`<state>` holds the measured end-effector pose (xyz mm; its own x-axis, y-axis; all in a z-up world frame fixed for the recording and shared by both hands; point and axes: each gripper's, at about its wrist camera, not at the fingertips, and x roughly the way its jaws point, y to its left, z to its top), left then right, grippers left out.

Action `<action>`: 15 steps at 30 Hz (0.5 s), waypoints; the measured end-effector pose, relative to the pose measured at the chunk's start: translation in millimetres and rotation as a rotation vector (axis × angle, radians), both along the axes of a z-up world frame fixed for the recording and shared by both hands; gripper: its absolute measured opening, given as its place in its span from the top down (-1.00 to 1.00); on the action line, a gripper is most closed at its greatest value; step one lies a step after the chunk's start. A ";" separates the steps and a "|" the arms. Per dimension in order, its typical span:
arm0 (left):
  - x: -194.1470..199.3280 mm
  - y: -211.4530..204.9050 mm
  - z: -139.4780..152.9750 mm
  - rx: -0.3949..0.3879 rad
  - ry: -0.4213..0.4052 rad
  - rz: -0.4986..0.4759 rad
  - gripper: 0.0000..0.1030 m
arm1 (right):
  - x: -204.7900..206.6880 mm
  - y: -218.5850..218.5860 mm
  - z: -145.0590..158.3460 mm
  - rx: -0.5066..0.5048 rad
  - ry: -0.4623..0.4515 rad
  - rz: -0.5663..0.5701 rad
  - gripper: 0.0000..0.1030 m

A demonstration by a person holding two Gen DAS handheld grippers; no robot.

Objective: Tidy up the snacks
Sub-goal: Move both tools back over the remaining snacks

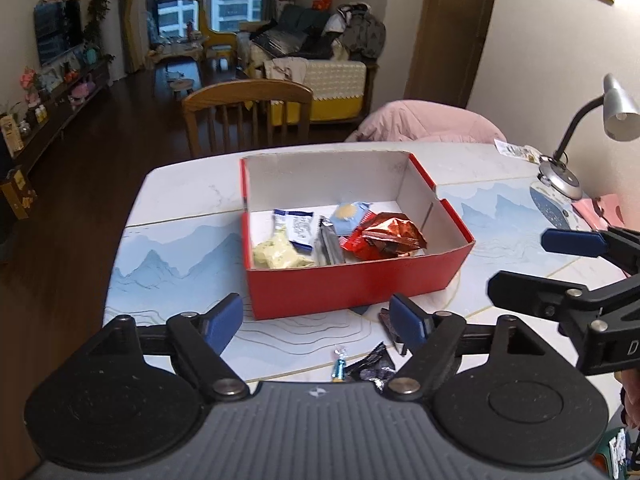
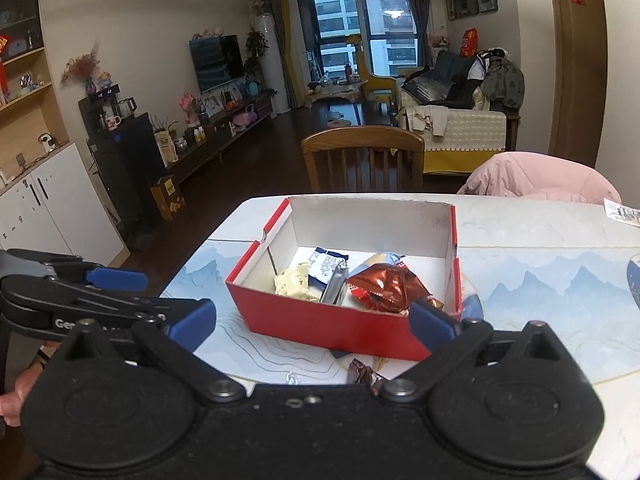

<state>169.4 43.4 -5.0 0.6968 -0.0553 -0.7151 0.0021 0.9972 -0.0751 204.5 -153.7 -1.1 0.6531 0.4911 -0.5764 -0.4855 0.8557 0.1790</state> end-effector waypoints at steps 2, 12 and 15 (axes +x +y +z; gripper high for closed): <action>-6.6 3.9 -2.0 -0.015 -0.004 0.007 -0.56 | -4.4 -1.5 -3.0 0.007 0.006 0.001 -1.00; -33.2 17.7 -33.8 -0.075 0.034 0.057 -0.80 | -32.8 2.1 -40.3 -0.009 0.066 0.022 -1.00; -38.4 20.6 -48.8 -0.090 0.070 0.071 -0.88 | -42.8 7.0 -58.0 -0.050 0.089 0.033 -1.00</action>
